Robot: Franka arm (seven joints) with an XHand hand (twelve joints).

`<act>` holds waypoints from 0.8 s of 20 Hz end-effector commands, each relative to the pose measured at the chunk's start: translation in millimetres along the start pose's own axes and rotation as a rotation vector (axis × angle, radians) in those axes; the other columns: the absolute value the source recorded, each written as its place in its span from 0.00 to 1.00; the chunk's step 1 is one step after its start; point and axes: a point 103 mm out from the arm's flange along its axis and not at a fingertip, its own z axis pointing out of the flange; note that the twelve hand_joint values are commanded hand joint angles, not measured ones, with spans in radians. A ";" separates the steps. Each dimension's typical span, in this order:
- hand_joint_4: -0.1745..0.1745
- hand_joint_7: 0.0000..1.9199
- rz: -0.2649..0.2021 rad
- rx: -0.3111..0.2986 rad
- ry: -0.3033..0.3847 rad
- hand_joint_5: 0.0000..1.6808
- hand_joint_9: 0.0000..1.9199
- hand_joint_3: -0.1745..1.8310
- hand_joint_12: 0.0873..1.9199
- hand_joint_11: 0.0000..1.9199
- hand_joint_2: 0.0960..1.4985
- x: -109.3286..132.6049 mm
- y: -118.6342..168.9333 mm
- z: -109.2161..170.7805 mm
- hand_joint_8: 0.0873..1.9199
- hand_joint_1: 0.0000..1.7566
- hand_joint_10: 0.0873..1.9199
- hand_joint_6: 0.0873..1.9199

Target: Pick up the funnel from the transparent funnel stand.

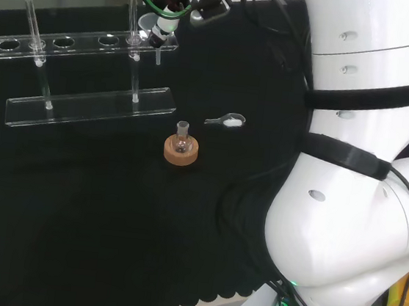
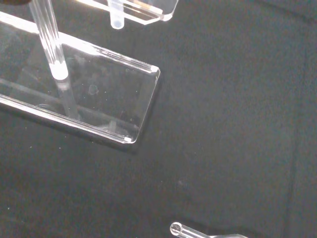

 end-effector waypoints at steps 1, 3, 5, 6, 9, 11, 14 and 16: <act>0.35 0.00 -0.002 -0.003 -0.010 0.02 0.08 0.19 0.76 0.10 0.45 2.4 2.6 -0.4 0.19 0.30 0.41 0.00; 0.35 0.00 0.000 -0.004 -0.016 0.02 0.08 0.19 0.76 0.10 0.45 2.6 3.7 0.1 0.19 0.30 0.41 0.00; 0.35 0.00 0.001 -0.001 -0.019 0.02 0.08 0.19 0.76 0.10 0.45 2.6 4.8 0.4 0.19 0.30 0.41 0.00; 0.35 0.00 -0.002 0.004 -0.019 0.02 0.08 0.19 0.77 0.10 0.45 1.8 6.6 1.1 0.19 0.30 0.40 0.00; 0.35 0.00 -0.004 0.012 -0.024 0.02 0.07 0.18 0.77 0.10 0.45 0.1 11.2 2.9 0.19 0.31 0.40 0.00; 0.35 0.00 -0.006 0.013 -0.027 0.02 0.08 0.19 0.77 0.10 0.45 0.0 12.7 3.7 0.18 0.31 0.41 0.00; 0.35 0.00 -0.008 0.021 -0.033 0.02 0.10 0.19 0.77 0.09 0.45 1.0 14.2 4.1 0.18 0.31 0.40 0.00; 0.34 0.00 -0.010 0.022 -0.040 0.02 0.12 0.19 0.77 0.09 0.45 1.5 14.9 3.9 0.19 0.31 0.39 0.00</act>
